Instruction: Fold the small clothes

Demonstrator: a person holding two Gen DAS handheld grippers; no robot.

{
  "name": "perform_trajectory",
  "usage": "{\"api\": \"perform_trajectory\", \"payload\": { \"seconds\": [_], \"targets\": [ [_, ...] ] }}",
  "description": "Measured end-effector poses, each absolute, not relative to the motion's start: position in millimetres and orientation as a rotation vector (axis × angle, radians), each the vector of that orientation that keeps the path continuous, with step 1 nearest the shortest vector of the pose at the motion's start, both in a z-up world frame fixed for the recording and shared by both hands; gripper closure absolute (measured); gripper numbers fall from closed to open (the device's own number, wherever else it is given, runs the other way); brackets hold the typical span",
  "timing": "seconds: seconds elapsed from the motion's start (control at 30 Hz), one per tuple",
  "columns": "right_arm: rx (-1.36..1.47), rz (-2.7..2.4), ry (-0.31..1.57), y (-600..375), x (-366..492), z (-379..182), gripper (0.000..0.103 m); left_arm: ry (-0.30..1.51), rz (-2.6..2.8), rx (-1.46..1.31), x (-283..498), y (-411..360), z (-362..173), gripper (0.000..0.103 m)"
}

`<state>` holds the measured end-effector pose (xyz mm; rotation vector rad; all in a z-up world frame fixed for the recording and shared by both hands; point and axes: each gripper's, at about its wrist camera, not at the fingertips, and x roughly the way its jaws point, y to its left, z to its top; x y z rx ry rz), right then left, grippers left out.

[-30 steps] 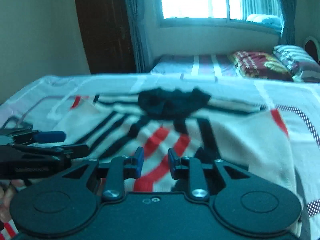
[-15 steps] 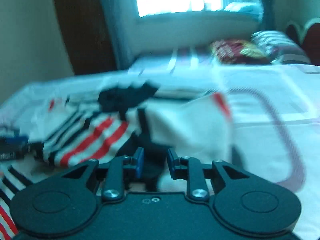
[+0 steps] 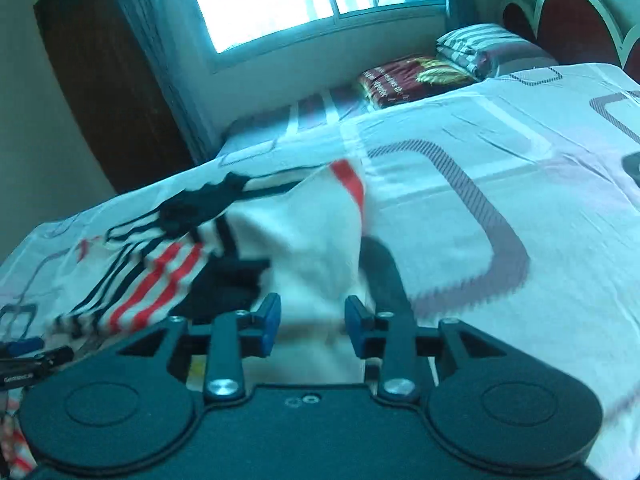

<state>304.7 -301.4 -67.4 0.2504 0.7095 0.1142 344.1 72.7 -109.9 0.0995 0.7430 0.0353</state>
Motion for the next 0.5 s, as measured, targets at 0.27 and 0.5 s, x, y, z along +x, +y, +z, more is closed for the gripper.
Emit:
{"api": "perform_trajectory", "payload": {
  "seconds": [0.27,0.5],
  "targets": [
    [0.29,0.128,0.778,-296,230,-63,0.067,0.773,0.095,0.165,262,94,-104,0.012],
    [0.248,0.153,0.779,-275,193,-52,0.063,0.749,0.088,0.139,218,98,-91,0.004]
  ]
}}
